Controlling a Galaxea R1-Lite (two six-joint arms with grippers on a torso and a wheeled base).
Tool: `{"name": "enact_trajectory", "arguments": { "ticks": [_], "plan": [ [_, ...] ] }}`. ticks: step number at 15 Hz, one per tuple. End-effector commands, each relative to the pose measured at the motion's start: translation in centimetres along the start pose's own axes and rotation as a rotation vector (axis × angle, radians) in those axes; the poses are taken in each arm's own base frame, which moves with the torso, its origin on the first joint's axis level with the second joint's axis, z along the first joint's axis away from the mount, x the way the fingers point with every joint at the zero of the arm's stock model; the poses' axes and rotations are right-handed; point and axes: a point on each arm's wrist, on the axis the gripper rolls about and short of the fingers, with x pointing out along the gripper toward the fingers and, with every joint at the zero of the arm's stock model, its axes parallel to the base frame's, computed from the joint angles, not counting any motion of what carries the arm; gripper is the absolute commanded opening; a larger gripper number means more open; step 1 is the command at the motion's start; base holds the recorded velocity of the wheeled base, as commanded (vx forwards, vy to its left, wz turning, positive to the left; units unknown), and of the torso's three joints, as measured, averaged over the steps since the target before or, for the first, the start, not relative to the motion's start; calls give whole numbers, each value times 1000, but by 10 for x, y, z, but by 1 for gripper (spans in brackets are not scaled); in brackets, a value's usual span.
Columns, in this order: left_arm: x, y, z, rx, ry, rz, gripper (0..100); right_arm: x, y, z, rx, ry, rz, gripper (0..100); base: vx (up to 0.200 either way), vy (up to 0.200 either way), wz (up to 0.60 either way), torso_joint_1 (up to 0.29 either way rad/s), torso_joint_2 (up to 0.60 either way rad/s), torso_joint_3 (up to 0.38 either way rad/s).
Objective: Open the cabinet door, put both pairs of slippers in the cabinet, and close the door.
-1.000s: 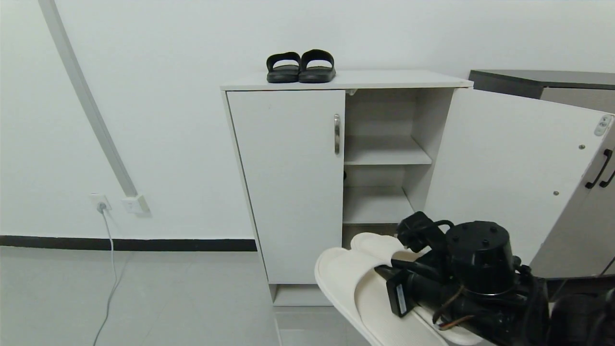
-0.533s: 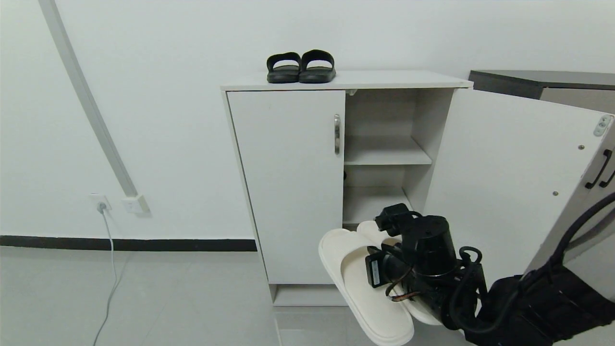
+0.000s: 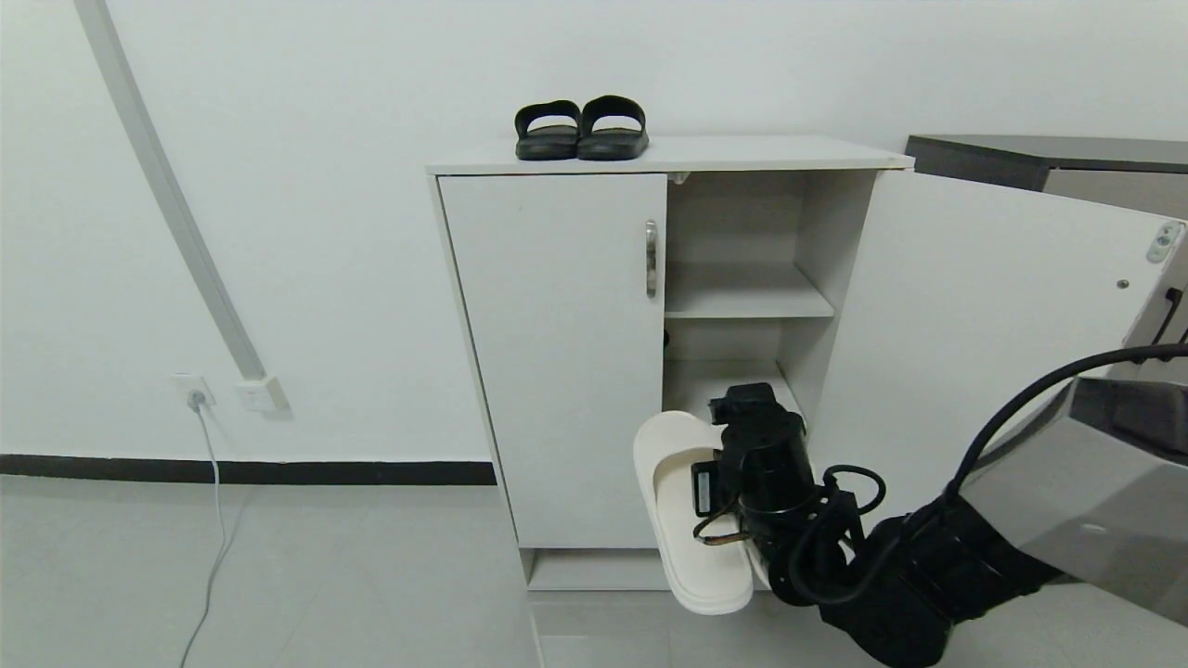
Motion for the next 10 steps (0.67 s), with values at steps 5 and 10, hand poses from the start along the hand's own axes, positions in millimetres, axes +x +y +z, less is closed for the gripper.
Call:
{"name": "enact_trajectory", "arguments": {
  "ticks": [5,10],
  "plan": [
    [0,0,0,-4,1,0,0,37,35,-21,22,-51,-134,0,0,0,0,0,0,0],
    [0,0,0,-5,1,0,0,38,34,-19,27,-54,-136,0,0,0,0,0,0,0]
  ]
}}
